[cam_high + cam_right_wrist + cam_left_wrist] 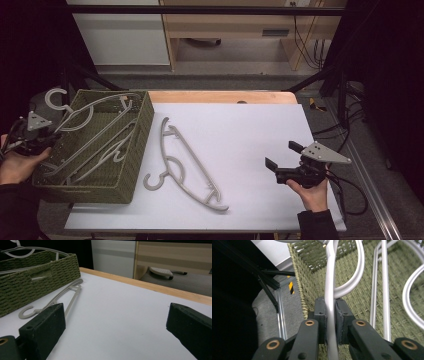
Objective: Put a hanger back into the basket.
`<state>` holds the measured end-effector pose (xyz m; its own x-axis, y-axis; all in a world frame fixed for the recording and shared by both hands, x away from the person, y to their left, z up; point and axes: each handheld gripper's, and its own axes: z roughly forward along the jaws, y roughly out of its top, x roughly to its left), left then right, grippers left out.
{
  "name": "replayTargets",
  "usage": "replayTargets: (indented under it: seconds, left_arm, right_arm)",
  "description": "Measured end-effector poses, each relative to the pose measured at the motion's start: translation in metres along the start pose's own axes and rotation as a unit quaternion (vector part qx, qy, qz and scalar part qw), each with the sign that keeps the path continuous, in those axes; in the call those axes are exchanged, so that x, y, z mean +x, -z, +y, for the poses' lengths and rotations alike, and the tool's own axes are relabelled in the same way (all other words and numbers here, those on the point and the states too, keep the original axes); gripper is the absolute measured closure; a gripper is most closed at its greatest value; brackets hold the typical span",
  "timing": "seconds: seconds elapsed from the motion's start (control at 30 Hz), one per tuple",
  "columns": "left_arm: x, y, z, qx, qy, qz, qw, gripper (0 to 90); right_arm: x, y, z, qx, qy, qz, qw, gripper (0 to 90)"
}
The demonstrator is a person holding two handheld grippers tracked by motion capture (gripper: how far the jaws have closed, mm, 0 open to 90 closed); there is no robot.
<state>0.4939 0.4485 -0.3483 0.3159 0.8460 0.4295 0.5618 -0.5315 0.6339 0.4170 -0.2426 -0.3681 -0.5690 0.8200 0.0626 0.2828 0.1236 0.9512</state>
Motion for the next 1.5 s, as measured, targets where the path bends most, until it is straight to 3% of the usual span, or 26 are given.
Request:
replayTargets:
  seconds: [0.17,0.4,0.5,0.73,0.87,1.0,1.23,1.3,1.4,1.5]
  left_arm:
    - [-0.015,-0.014,-0.003,0.024,-0.026,0.006,0.9993,81.7]
    - [-0.019,-0.021,-0.013,0.02,-0.009,-0.012,0.9997,81.7]
    - [-0.02,-0.015,-0.013,0.009,-0.004,-0.041,0.9991,81.6]
    - [-0.03,-0.002,-0.014,0.003,-0.014,-0.106,0.9942,79.5]
    - [-0.033,0.001,-0.012,0.018,-0.018,-0.128,0.9914,79.0]
    - [-0.043,-0.002,-0.008,0.04,-0.019,-0.155,0.9869,77.0]
    - [-0.06,-0.01,-0.002,0.09,-0.032,-0.171,0.9806,72.1]
    - [-0.065,-0.013,0.0,0.103,-0.04,-0.166,0.9798,69.2]
    - [-0.066,-0.012,0.001,0.106,-0.038,-0.153,0.9818,62.8]
    - [-0.065,-0.009,0.001,0.095,-0.025,-0.149,0.984,55.8]
  right_arm:
    - [0.0,-0.001,0.0,0.0,0.001,0.0,1.0,2.5]
    - [0.001,-0.002,-0.001,0.002,0.001,0.001,1.0,2.6]
    - [0.001,-0.002,-0.001,0.002,0.001,0.002,1.0,2.6]
    - [0.001,-0.002,-0.001,0.002,0.002,0.003,1.0,2.6]
    - [0.001,-0.002,-0.001,0.002,0.001,0.003,1.0,2.7]
    - [0.002,-0.002,-0.001,0.001,0.002,0.004,1.0,2.8]
    - [0.002,-0.002,-0.001,0.002,0.003,0.006,1.0,2.8]
    - [0.002,-0.002,-0.001,0.002,0.003,0.007,1.0,2.8]
    - [0.002,-0.002,-0.001,0.001,0.002,0.005,1.0,2.8]
    - [0.002,-0.001,0.0,0.001,0.001,0.005,1.0,2.8]
